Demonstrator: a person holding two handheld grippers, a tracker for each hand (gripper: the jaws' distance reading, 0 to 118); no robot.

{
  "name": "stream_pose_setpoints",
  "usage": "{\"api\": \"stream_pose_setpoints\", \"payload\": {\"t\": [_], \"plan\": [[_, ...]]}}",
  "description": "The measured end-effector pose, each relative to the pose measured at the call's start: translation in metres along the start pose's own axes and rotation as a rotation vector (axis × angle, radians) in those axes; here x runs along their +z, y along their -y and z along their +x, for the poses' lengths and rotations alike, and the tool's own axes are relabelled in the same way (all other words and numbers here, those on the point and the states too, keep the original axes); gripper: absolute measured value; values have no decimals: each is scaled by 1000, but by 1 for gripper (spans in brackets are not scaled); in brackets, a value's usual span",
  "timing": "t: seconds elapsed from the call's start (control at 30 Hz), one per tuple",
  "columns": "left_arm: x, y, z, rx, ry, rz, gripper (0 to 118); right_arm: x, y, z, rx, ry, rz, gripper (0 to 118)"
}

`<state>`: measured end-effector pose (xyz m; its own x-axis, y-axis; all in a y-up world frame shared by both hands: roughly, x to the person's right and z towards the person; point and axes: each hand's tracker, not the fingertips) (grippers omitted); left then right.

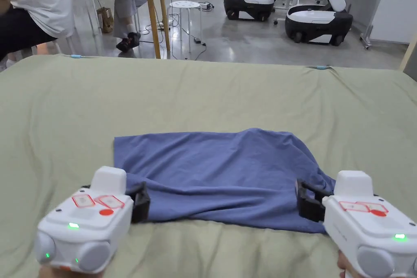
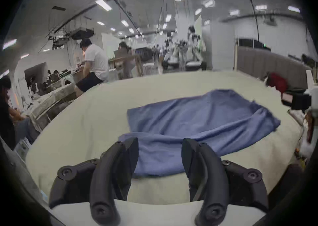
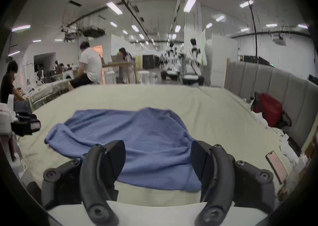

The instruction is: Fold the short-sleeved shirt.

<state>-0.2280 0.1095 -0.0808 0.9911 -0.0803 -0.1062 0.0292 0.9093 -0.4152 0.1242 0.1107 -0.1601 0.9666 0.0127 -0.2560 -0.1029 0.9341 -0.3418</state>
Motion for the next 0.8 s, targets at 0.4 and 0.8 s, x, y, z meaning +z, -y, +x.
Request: {"api": "stream_pose_setpoints", "payload": {"t": [0.4,0.8], "plan": [[14,59,-6,135,-28,-102,0,39,29,-50,77,-55,42,0],[-54,45,-81,304,-106,-178,108,31,39,-17,46,0,-12,0]]}}
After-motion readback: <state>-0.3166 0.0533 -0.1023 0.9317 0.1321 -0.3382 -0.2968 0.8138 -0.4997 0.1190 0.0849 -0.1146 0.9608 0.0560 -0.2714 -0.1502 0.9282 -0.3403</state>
